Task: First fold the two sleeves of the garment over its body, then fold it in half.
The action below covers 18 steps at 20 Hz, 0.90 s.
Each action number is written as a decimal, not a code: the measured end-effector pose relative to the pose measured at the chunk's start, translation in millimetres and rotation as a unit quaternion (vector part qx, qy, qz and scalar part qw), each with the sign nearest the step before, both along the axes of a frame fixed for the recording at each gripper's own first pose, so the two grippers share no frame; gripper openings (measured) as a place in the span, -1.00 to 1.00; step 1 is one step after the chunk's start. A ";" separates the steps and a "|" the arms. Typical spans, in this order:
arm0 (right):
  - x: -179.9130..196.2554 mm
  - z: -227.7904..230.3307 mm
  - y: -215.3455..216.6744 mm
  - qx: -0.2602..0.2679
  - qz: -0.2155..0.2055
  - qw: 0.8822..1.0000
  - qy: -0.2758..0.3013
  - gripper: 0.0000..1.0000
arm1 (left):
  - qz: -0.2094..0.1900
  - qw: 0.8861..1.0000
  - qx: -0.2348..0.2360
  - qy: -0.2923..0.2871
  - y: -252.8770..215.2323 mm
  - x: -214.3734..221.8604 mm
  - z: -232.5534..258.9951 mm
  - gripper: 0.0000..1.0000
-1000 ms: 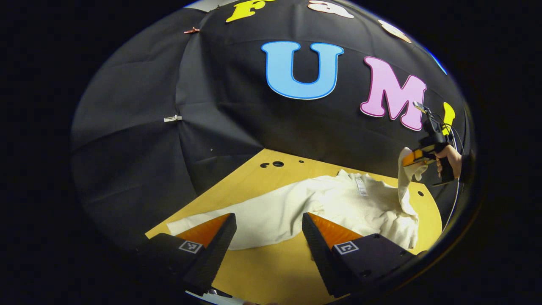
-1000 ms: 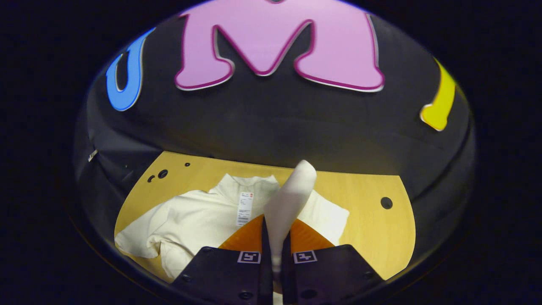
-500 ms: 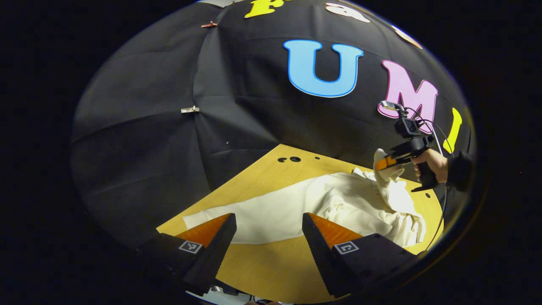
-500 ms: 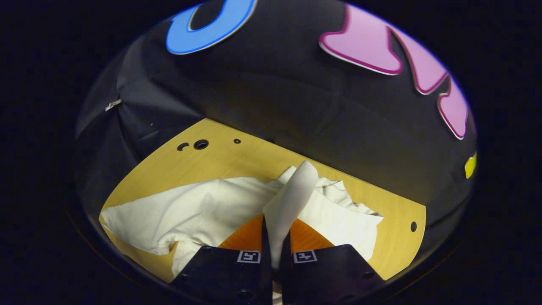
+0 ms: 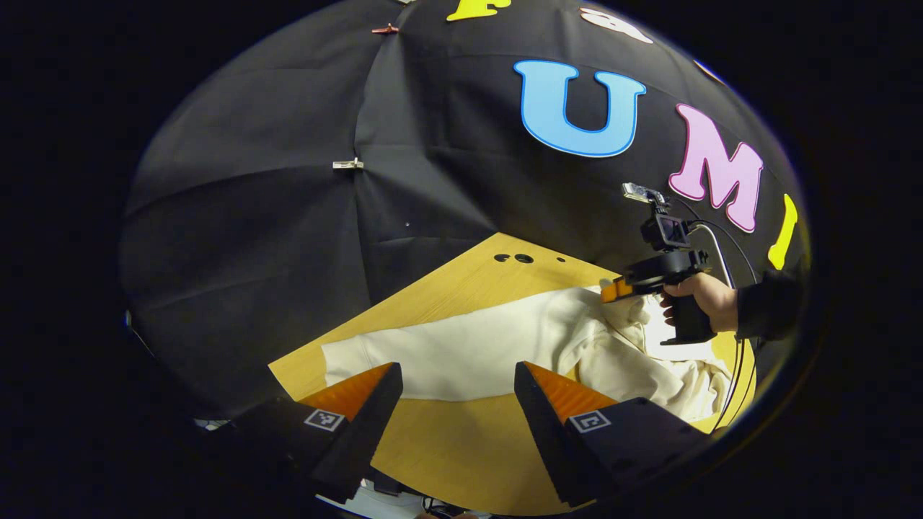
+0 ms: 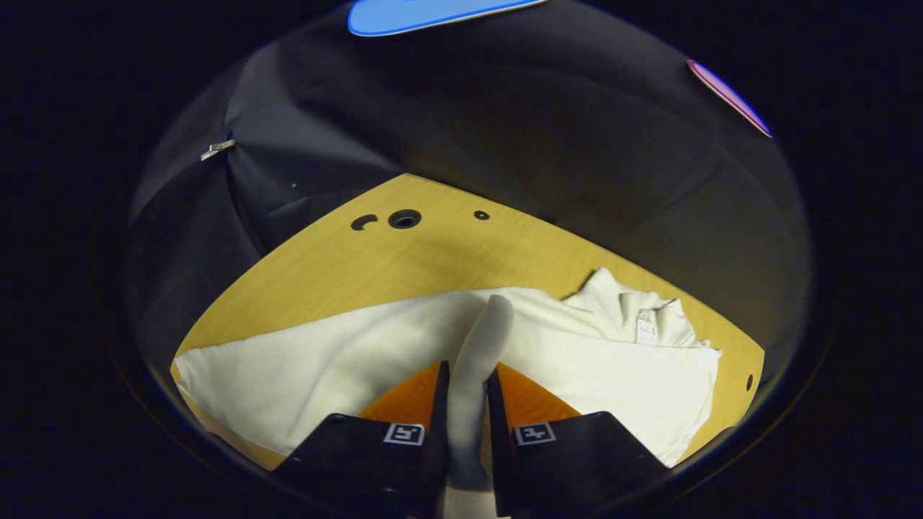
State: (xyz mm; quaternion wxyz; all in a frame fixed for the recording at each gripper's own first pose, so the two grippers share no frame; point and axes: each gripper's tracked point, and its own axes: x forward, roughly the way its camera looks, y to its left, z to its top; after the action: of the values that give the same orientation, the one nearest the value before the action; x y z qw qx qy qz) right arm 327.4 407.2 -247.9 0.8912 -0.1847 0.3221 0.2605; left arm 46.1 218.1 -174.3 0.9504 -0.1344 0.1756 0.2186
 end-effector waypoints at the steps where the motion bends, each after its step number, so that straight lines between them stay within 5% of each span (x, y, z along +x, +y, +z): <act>1: -6.2 -3.8 8.5 0.006 0.012 1.000 0.006 -0.17 | 0.005 1.000 0.001 0.001 3.9 -1.3 -1.1 0.94; 2: -11.0 -3.4 12.9 0.009 0.020 1.000 0.006 -0.09 | 0.011 1.000 0.001 0.000 7.9 -2.0 -1.1 0.94; 4: -23.6 1.5 14.5 0.019 0.029 0.999 -0.001 0.37 | 0.021 1.000 0.002 0.002 16.6 -3.0 -3.1 0.94; 5: -29.4 5.9 10.1 0.027 0.027 0.999 -0.003 0.39 | 0.029 1.000 0.002 0.002 23.1 -3.8 -3.2 0.94; 8: -41.8 25.7 -12.2 0.060 0.006 0.998 -0.005 0.99 | 0.059 0.998 -0.006 0.007 46.6 -6.7 -13.4 0.94; 13: -39.2 65.9 -83.5 0.076 -0.038 0.996 -0.038 0.98 | 0.112 0.993 -0.013 0.043 90.7 -12.3 -47.5 0.94; 18: -35.3 105.2 -194.2 0.079 -0.125 0.986 -0.072 0.98 | 0.128 0.989 -0.031 0.074 110.5 -4.2 -80.2 0.94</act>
State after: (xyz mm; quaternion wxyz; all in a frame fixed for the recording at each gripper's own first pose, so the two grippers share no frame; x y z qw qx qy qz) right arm 292.1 213.0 -142.7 0.9495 -0.0901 0.2561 0.1575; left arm 41.9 328.7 -254.6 0.8946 -0.1684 0.2331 0.3419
